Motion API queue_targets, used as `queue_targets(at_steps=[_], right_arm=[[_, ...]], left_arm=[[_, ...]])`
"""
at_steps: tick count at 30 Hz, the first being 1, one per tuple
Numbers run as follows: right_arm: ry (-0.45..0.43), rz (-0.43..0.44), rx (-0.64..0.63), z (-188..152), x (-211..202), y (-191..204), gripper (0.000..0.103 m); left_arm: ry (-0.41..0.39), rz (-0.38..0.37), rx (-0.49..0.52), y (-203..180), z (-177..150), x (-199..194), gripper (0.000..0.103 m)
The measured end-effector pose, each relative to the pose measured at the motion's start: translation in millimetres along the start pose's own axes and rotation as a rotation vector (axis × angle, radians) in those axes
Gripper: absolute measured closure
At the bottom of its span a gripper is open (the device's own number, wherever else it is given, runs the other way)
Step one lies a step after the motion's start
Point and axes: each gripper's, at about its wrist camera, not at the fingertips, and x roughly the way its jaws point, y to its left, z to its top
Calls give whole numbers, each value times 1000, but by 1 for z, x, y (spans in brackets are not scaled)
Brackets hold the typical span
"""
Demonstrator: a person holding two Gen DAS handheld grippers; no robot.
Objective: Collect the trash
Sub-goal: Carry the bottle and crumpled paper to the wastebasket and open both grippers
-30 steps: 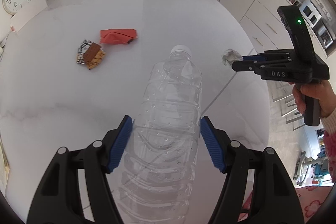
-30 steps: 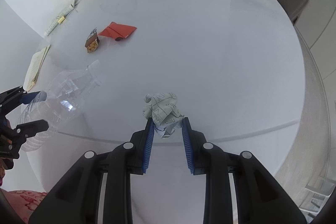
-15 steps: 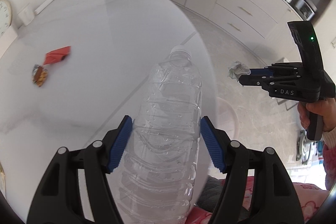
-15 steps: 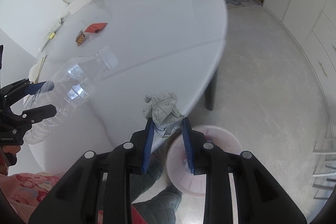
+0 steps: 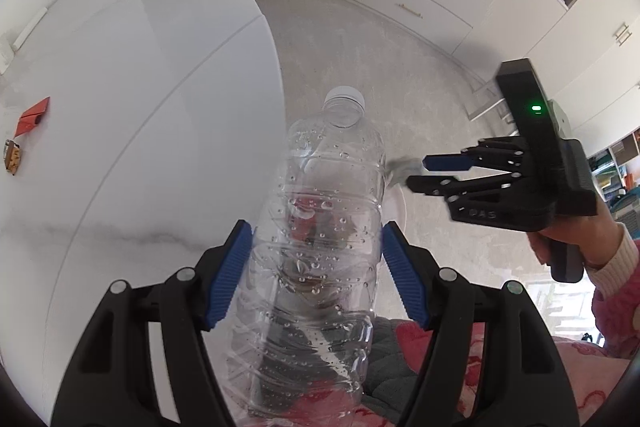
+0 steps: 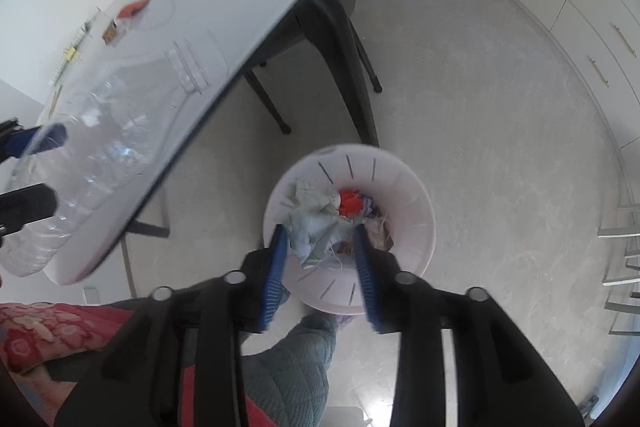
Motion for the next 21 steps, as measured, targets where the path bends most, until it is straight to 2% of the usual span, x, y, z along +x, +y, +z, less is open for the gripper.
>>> queue_targets(at_steps=[1,2,5,8,14,18,21], right_arm=[[8,-4,2,-2,4,-1,46],[13,-12,6,-4,7,-5,40],[-4,-21,39,-9,-1,-14,28],[-41,-45,67,-16,-20,-27,21],[-94,-85,119,-29,-54,-56,20],[-113,-84,153,-36,-63,-66,19],[-109,-81,175,-43,-62,-71,19]], left_arm=[[13,3,3,-5,-1,5,38],[21,3,3,-8,0,8,38],[47,9,23,-18,0,22,38],[71,11,49,-32,5,38,38],[166,-5,82,-48,27,84,38],[258,-13,78,-48,49,126,38],[329,12,79,-48,49,156,37]])
